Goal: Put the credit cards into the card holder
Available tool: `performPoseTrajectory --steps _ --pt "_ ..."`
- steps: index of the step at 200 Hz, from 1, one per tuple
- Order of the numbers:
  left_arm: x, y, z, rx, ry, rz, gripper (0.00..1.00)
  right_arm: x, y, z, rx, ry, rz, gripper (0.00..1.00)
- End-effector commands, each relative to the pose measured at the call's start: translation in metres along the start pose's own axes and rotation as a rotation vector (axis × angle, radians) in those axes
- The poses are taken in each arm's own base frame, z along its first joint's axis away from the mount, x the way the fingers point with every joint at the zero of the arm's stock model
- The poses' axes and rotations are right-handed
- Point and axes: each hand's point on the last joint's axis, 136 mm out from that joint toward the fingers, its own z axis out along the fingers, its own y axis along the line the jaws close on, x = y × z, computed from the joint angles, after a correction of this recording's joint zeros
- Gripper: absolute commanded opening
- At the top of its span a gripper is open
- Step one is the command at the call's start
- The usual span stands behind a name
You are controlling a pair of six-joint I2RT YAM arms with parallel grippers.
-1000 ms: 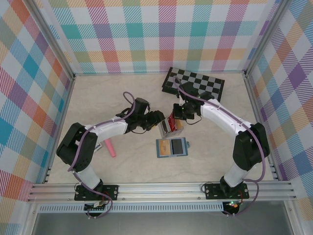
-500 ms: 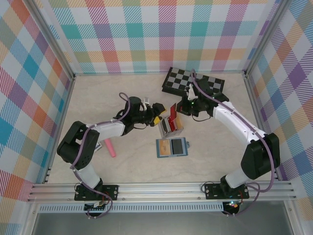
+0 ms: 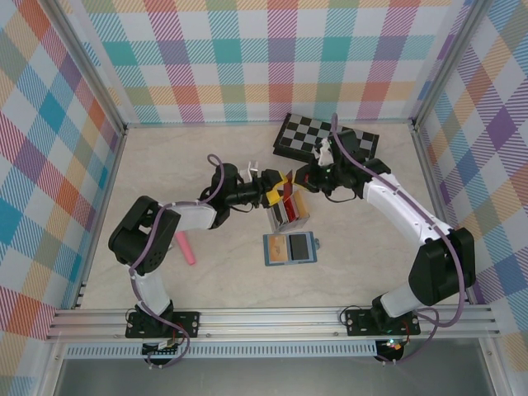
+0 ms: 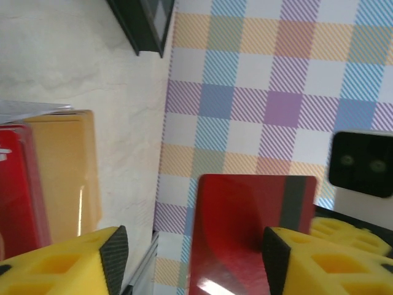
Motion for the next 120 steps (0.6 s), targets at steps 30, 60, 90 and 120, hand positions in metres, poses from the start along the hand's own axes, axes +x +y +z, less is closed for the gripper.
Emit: performPoseTrajectory --steps 30,60,90,120 --pt "0.002 -0.044 -0.004 0.138 0.017 0.069 0.46 0.001 0.002 -0.004 -0.046 -0.004 0.021 0.00" --pt "0.002 -0.048 -0.005 0.146 0.015 0.072 0.35 0.001 -0.003 -0.003 -0.033 -0.007 0.031 0.00" --pt "0.002 -0.049 -0.006 0.150 0.013 0.065 0.17 0.002 -0.004 -0.003 -0.040 0.000 0.036 0.00" --pt "0.002 -0.052 -0.008 0.170 0.008 0.049 0.04 0.001 -0.002 -0.007 -0.060 -0.006 0.047 0.04"
